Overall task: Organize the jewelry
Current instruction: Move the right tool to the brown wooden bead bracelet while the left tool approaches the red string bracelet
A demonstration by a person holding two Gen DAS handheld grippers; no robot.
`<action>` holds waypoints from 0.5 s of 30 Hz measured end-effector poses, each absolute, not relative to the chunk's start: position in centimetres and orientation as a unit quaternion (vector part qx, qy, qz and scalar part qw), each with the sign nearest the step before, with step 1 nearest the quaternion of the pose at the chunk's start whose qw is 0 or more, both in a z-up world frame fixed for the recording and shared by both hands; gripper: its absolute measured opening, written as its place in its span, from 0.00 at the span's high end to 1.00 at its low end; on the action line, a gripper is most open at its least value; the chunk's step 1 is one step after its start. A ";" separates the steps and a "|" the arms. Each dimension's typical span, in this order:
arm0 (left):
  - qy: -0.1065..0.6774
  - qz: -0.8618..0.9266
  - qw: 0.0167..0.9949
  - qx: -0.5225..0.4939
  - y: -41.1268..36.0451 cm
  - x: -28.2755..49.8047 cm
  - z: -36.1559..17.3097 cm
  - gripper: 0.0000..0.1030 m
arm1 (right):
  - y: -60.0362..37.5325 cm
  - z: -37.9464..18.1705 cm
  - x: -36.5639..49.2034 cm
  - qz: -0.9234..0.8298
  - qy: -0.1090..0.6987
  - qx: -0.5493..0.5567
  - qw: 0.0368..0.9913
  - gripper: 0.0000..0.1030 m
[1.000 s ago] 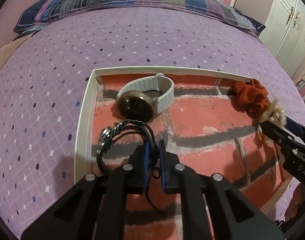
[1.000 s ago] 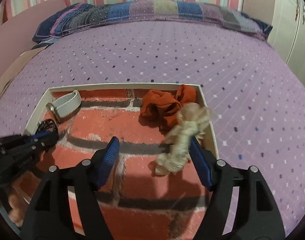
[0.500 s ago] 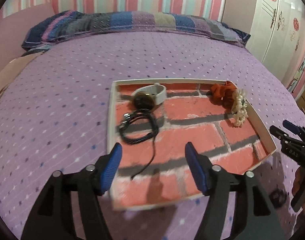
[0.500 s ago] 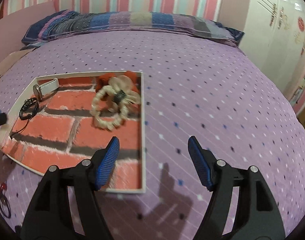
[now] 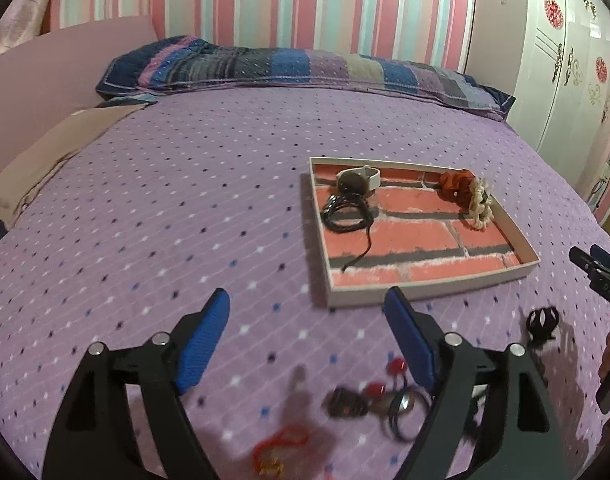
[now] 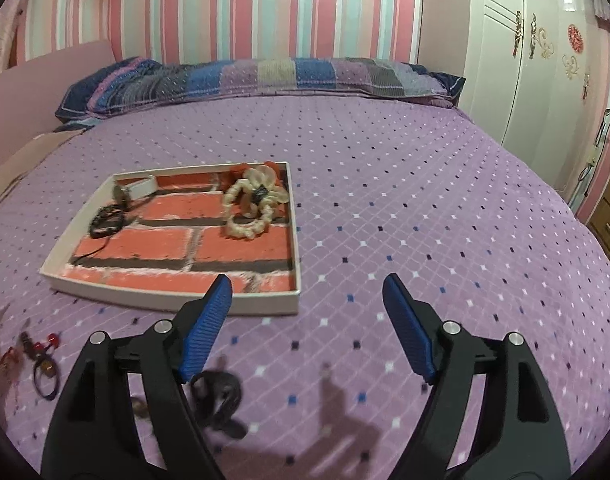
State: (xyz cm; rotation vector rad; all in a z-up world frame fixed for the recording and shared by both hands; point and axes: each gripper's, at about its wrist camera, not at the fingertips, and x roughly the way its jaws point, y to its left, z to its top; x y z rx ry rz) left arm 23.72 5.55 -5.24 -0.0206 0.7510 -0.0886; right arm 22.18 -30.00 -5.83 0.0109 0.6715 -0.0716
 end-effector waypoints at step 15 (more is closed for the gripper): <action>0.386 -0.043 0.920 -0.048 7.7 16.9 -7.0 0.22 | -27.1 -5.2 14.4 -0.015 0.309 0.037 0.950 0.24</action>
